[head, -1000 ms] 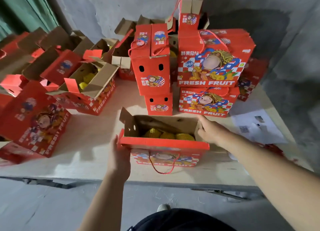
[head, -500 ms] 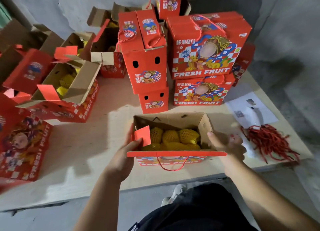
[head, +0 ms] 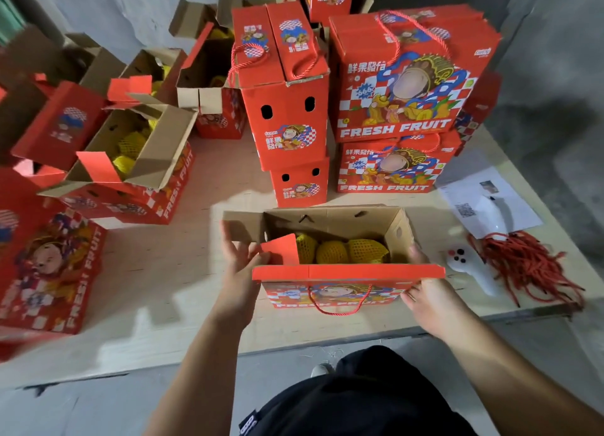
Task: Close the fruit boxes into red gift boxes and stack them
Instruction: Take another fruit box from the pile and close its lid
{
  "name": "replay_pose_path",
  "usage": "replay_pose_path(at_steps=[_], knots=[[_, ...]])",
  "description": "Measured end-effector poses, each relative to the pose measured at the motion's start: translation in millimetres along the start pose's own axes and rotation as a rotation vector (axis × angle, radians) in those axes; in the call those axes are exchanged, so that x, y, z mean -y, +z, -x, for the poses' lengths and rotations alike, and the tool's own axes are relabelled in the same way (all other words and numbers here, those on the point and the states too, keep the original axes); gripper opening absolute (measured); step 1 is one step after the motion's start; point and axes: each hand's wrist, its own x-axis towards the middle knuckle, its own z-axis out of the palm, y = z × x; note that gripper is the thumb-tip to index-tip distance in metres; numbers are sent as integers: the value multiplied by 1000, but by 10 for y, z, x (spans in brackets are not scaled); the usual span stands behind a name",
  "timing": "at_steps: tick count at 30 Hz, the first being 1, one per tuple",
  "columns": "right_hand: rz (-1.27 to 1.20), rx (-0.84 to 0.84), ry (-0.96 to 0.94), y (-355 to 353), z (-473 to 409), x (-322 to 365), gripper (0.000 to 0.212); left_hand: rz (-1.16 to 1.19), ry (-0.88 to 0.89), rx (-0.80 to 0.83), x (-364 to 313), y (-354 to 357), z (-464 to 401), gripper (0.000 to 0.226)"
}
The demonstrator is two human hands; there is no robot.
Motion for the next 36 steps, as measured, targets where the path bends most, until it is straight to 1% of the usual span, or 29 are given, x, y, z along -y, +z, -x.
replay_pose_path(at_steps=[2,3,5,6,7,9,10,11,13,15,17,19,20,21,23,24,25,26,28,30,31,32,33,34,35,36], knots=[[12,-13,0,57,40,31,54,-7,25,-23,-17,-45,32,106],[25,-9,16,65,43,66,47,-11,48,-38,-3,-70,39,110],[68,-1,60,43,5,162,51,-16,79,-48,40,-90,47,111],[91,-8,68,36,-15,209,52,-14,62,-26,40,-83,57,106],[108,-23,67,47,-24,249,53,-10,33,12,22,-60,68,96],[165,-53,32,53,-40,264,60,-66,-8,93,-48,-9,97,70],[186,-86,8,45,-32,247,63,-112,-19,122,-78,5,103,61],[179,-132,-8,36,-26,204,61,-144,-25,143,-116,19,108,55],[103,-242,25,-3,-1,77,42,-212,-19,182,-181,34,115,46],[44,-281,106,-57,20,-78,36,-274,10,201,-192,25,125,44],[19,-205,127,-77,45,-168,31,-244,0,193,-150,-20,122,49],[-48,-111,76,-64,58,-108,18,-201,-44,181,-105,-57,107,56],[-108,-75,32,-61,46,-34,17,-239,-30,180,-89,-85,93,61],[-175,-45,0,-53,44,54,23,-355,37,190,-69,-127,68,64],[-316,-3,-29,-46,66,262,38,-735,241,239,-7,-202,-16,63],[-383,26,-54,-48,71,356,41,-888,323,261,25,-224,-53,58],[-424,53,-84,-49,78,436,41,-965,354,275,51,-242,-75,52],[-444,73,-108,-32,92,502,41,-990,337,282,77,-252,-80,49],[-425,88,-172,40,113,568,39,-975,274,294,119,-250,-68,51],[-323,72,-301,176,125,565,25,-947,248,283,148,-243,-57,54],[-205,22,-388,249,142,549,24,-930,245,271,147,-233,-56,54],[-28,-37,-483,320,178,535,37,-911,244,258,146,-222,-58,54],[201,-45,-569,348,216,507,61,-894,244,245,148,-212,-54,53],[444,11,-639,367,265,471,77,-875,245,231,157,-201,-44,52],[697,89,-704,356,286,416,79,-858,249,217,169,-190,-35,50],[938,153,-758,298,271,354,72,-847,261,204,182,-185,-29,49]])
